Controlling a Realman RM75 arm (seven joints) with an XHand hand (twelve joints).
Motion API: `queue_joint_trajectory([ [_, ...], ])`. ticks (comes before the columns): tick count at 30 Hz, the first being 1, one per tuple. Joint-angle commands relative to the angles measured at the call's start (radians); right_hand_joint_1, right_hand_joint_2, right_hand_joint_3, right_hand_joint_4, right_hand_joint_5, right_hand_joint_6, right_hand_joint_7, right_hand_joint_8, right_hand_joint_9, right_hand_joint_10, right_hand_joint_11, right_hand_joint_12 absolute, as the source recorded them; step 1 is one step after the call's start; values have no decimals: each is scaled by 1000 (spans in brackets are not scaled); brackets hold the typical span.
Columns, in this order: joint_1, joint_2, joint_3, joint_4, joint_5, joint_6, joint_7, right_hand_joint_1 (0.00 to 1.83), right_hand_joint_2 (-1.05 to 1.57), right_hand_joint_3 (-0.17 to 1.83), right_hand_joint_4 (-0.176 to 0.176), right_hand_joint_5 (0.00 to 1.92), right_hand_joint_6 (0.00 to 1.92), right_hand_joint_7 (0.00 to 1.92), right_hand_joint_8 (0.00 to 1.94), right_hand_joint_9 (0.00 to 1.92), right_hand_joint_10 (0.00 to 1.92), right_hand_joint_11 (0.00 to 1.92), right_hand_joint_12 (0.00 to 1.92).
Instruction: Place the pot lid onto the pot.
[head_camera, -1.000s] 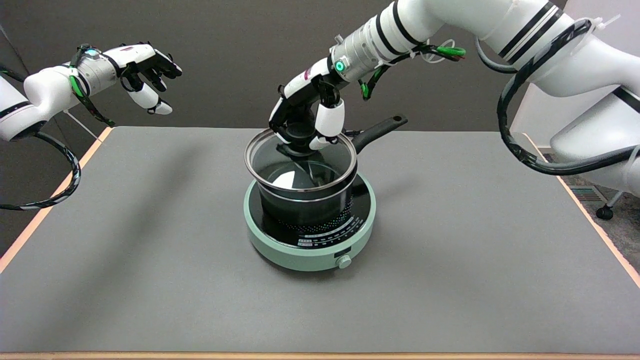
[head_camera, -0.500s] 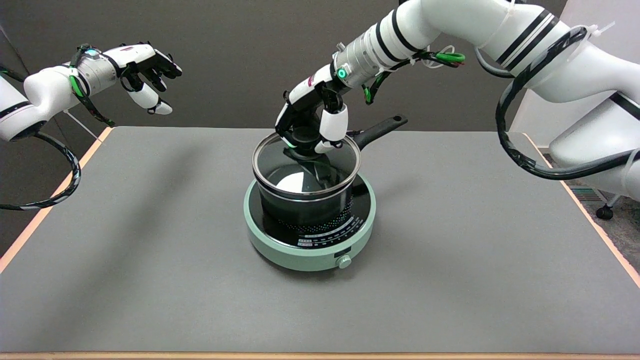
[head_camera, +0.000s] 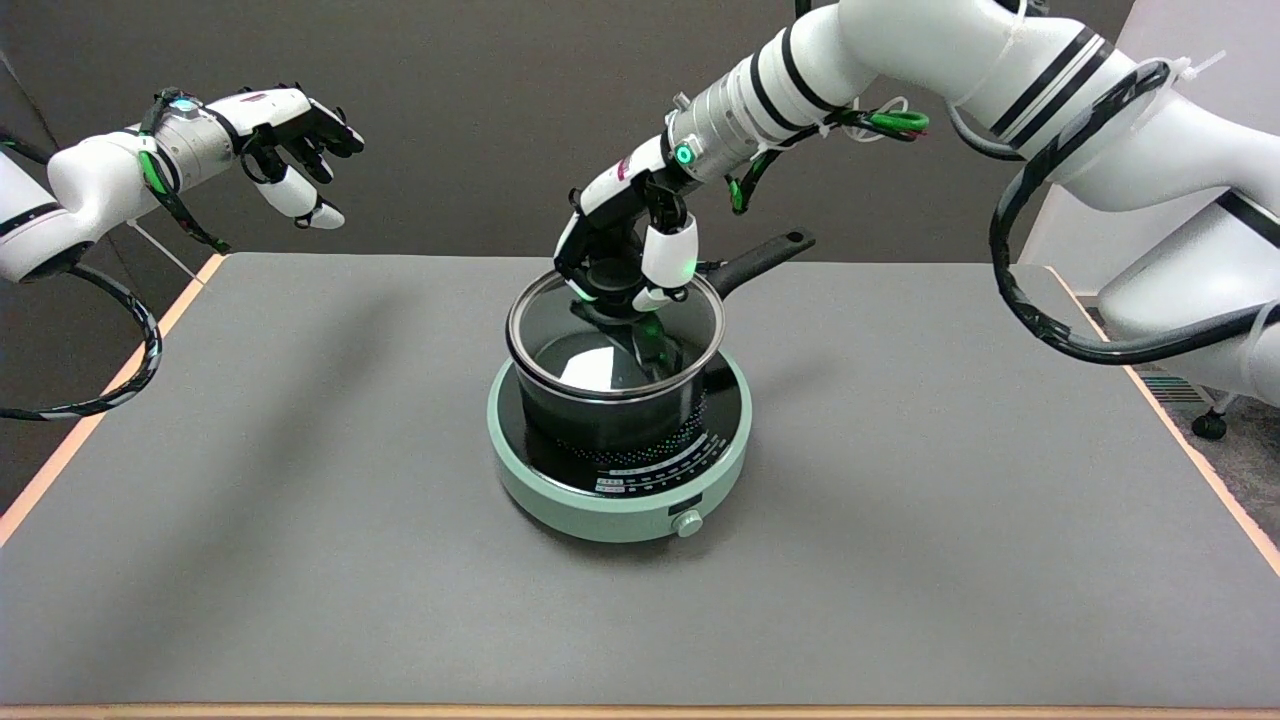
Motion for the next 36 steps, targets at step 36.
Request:
queue_joint_trajectory([
  [36,-26,16,2,32,24,36,1,1277,1015,736,129,370,1516,595,1845,397,1921,-1,1921],
])
